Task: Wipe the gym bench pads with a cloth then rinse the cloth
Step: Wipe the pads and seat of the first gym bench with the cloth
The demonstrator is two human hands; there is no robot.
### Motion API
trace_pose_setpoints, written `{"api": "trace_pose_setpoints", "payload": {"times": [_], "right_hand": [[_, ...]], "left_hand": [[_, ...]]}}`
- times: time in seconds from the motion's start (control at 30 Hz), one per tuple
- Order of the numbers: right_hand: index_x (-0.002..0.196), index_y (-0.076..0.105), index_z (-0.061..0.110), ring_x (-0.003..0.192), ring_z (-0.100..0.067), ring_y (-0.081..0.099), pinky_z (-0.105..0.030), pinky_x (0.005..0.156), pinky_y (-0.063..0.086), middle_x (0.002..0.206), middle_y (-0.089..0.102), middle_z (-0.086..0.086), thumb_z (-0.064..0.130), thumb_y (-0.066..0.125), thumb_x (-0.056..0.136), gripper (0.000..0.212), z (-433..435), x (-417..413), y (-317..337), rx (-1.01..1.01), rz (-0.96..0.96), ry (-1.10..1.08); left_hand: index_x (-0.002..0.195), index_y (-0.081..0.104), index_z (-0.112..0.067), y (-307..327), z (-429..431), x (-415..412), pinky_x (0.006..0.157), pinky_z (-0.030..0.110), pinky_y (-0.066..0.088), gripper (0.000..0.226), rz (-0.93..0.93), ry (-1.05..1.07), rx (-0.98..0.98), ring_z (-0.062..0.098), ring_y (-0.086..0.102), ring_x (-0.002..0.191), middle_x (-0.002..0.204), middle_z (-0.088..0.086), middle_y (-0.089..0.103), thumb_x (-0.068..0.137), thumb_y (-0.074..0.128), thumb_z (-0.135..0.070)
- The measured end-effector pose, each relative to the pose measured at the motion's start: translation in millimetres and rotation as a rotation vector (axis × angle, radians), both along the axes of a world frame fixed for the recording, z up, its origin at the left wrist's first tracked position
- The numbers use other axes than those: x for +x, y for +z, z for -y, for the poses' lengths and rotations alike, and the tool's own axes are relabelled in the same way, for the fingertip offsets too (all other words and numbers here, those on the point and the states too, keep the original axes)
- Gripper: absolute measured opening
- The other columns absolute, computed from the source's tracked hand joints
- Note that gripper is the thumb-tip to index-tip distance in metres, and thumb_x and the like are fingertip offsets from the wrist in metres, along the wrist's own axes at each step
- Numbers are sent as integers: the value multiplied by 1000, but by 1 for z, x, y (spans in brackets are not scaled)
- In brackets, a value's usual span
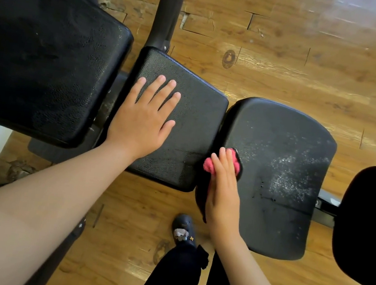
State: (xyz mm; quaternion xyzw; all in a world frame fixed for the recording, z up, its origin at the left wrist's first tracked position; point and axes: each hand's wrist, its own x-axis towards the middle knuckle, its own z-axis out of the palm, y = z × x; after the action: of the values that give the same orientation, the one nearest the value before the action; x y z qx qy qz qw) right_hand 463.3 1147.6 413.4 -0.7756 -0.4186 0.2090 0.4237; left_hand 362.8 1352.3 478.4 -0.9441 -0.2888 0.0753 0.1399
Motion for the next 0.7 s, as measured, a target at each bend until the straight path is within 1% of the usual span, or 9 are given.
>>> {"api": "trace_pose_setpoints", "payload": {"times": [0.1, 0.23, 0.27, 0.33, 0.4, 0.5, 0.57, 0.63, 0.7], "right_hand": [[139, 44, 4, 146, -17, 20, -23, 118, 14, 152, 34, -7, -1, 41, 97, 43, 8, 23, 4, 17, 18, -24], [139, 46, 5, 146, -12, 19, -19, 117, 13, 151, 34, 0, -4, 45, 98, 43, 15, 54, 7, 5, 15, -73], [139, 46, 6, 146, -11, 19, -19, 117, 13, 151, 34, 1, -5, 45, 98, 43, 17, 61, 7, 9, 17, -80], [140, 45, 8, 146, -10, 18, -21, 118, 14, 151, 33, 4, -6, 45, 97, 45, 18, 73, 7, 19, 17, -73], [140, 44, 11, 146, -8, 17, -21, 118, 14, 151, 31, 7, -6, 44, 98, 46, 16, 85, 8, 23, 15, -61], [138, 47, 10, 145, -9, 19, -19, 117, 15, 149, 36, 4, -5, 43, 98, 43, 7, 102, 8, 63, 7, -85], [136, 48, 8, 145, -12, 21, -20, 117, 15, 148, 39, 2, -7, 42, 98, 42, -3, 112, 8, 99, 5, -86], [136, 49, 9, 145, -12, 21, -21, 117, 16, 148, 40, 1, -9, 43, 96, 44, -16, 122, 6, 105, 15, -71], [136, 49, 8, 145, -12, 21, -22, 117, 17, 148, 41, -1, -8, 42, 96, 43, -33, 127, 3, 98, 38, -34]], "left_hand": [[147, 38, -13, 2, 0, 1, 117, 50, 18, 60, -5, 16, -11, 28, 24, 145, 156, 10, 32, 96, 25, -43], [144, 41, -11, 5, 1, 2, 117, 50, 19, 60, 5, 22, -38, 29, 27, 143, 154, 11, 35, 94, 29, -41], [142, 43, -10, 6, 2, 4, 116, 50, 20, 58, 21, 25, -41, 30, 28, 142, 152, 12, 37, 92, 33, -39], [137, 47, -7, 4, 6, 15, 115, 49, 21, 53, 84, 38, -60, 33, 33, 139, 147, 15, 42, 89, 48, -29], [137, 47, -5, 0, 10, 38, 115, 47, 22, 54, 106, 19, -113, 32, 35, 138, 147, 14, 42, 86, 58, -20], [144, 40, -8, -11, 9, 82, 118, 42, 15, 55, 75, -35, -188, 27, 26, 144, 154, 10, 33, 92, 53, -23], [147, 37, -10, -21, 1, 102, 119, 40, 9, 55, 58, 6, -185, 25, 20, 146, 156, 8, 29, 96, 45, -29], [146, 38, -11, -32, -2, 109, 120, 41, 8, 55, 15, 64, -139, 25, 20, 146, 154, 9, 35, 98, 38, -38], [142, 44, -11, -36, -1, 111, 119, 43, 11, 55, 4, 94, -114, 27, 26, 143, 147, 10, 44, 98, 37, -43]]}}
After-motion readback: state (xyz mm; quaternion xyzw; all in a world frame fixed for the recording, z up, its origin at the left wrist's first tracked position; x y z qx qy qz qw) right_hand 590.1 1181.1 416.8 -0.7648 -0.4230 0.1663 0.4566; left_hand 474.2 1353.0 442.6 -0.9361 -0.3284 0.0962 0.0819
